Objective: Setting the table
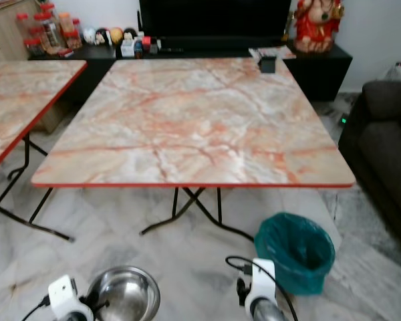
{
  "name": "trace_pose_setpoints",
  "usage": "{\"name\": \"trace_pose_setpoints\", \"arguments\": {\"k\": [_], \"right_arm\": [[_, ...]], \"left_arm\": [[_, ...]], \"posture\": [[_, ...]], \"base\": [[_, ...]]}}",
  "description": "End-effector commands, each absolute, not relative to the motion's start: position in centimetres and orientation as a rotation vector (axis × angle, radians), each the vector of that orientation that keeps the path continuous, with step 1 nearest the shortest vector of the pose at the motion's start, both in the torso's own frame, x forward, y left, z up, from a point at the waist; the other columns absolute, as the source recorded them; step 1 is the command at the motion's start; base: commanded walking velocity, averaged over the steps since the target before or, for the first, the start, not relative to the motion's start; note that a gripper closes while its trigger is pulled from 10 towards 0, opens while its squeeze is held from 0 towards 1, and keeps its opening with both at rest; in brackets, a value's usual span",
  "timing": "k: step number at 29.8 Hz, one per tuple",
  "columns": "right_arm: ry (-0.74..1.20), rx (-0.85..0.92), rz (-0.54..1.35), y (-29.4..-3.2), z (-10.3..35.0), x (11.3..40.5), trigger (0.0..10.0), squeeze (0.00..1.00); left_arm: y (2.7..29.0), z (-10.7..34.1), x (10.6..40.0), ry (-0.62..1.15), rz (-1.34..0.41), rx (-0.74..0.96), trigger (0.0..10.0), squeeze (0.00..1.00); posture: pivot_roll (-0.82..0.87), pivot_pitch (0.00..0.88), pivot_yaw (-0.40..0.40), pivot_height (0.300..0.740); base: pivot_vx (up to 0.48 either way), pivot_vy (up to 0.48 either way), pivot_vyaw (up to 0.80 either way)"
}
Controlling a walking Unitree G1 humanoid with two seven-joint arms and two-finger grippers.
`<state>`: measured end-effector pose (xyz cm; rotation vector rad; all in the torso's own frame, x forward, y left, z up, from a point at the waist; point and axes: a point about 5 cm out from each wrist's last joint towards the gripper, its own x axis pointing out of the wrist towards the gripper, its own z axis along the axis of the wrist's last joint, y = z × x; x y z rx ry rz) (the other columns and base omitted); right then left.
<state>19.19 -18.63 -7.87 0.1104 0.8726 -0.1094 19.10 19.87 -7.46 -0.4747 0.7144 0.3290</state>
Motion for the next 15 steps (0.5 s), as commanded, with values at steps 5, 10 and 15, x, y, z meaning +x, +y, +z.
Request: {"name": "trace_pose_setpoints", "arguments": {"k": [5, 10, 15], "right_arm": [[0.848, 0.113, -0.103, -18.31, -7.49, 19.98, 10.0, 0.0], [0.849, 0.105, -0.104, -18.47, -7.45, 20.02, 10.0, 0.0], [0.849, 0.102, -0.106, -18.56, -7.44, 20.03, 10.0, 0.0]], "left_arm": [[20.35, -7.28, 19.32, 0.705, 0.342, -0.475, 10.0, 0.0], [20.22, -7.27, 19.42, 0.706, 0.344, -0.479, 10.0, 0.0], [20.24, -7.32, 19.31, 0.702, 0.362, -0.494, 10.0, 0.0]], "posture": [[0.02, 0.002, 0.022, 0.719], [0.02, 0.0, 0.016, 0.719], [0.02, 0.0, 0.014, 0.719]], "base": [[0.0, -0.362, 0.0], [0.0, -0.336, 0.0], [0.0, -0.049, 0.0]]}}
